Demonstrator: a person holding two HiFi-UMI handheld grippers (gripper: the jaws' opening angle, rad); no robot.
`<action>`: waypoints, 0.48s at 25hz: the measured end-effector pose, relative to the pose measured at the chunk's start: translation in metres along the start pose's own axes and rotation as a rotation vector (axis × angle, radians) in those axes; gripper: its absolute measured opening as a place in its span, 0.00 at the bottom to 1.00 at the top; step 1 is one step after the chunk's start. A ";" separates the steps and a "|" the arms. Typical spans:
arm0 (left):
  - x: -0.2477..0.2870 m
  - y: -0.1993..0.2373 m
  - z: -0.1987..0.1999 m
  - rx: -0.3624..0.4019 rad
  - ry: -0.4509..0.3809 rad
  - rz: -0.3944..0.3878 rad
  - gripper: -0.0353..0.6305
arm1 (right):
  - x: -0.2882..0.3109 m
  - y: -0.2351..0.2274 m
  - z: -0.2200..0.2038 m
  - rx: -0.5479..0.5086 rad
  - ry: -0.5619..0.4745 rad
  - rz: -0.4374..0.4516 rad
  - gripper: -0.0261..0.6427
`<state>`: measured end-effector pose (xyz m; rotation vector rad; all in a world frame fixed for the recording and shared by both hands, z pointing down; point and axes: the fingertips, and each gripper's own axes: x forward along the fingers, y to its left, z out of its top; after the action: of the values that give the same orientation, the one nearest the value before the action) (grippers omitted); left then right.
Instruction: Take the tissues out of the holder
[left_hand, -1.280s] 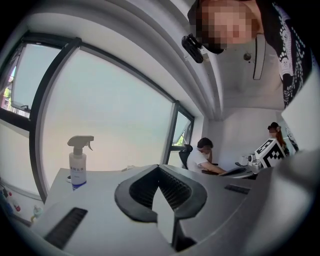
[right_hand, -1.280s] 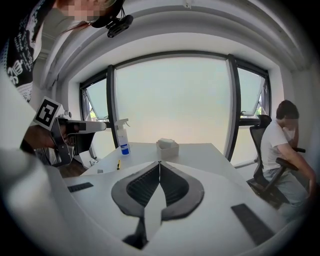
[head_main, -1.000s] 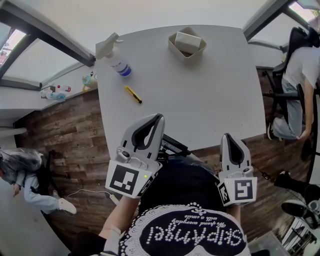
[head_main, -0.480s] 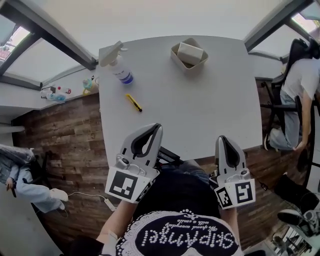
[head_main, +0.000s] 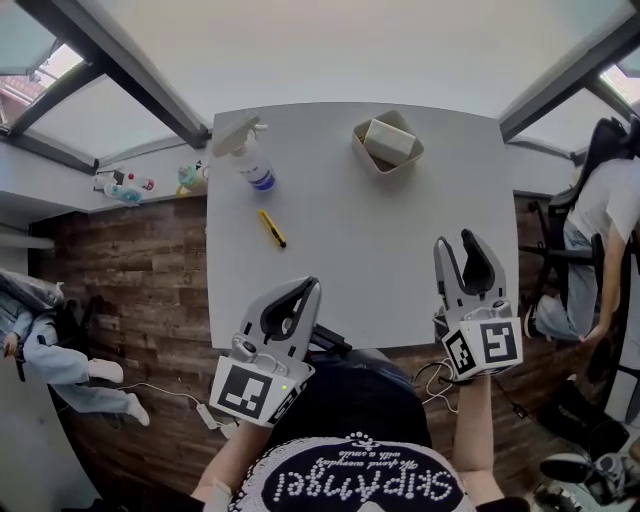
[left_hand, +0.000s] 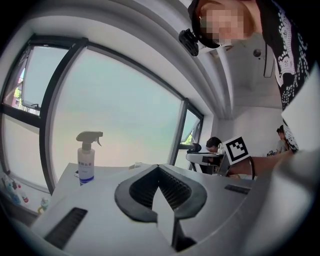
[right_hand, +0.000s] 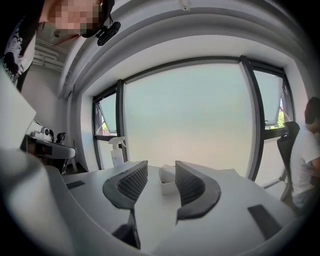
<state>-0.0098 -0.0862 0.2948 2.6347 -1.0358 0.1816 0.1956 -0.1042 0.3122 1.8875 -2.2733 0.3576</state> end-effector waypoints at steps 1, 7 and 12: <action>-0.001 0.001 -0.001 -0.003 0.004 0.007 0.06 | 0.009 -0.002 0.001 -0.013 0.007 0.014 0.28; -0.003 0.006 -0.004 -0.017 0.022 0.053 0.06 | 0.057 -0.019 -0.001 -0.048 0.044 0.051 0.37; -0.003 0.013 -0.006 -0.033 0.025 0.093 0.06 | 0.089 -0.028 -0.002 -0.075 0.069 0.083 0.42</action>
<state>-0.0203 -0.0914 0.3025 2.5510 -1.1437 0.2152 0.2068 -0.1926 0.3407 1.7227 -2.2911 0.3375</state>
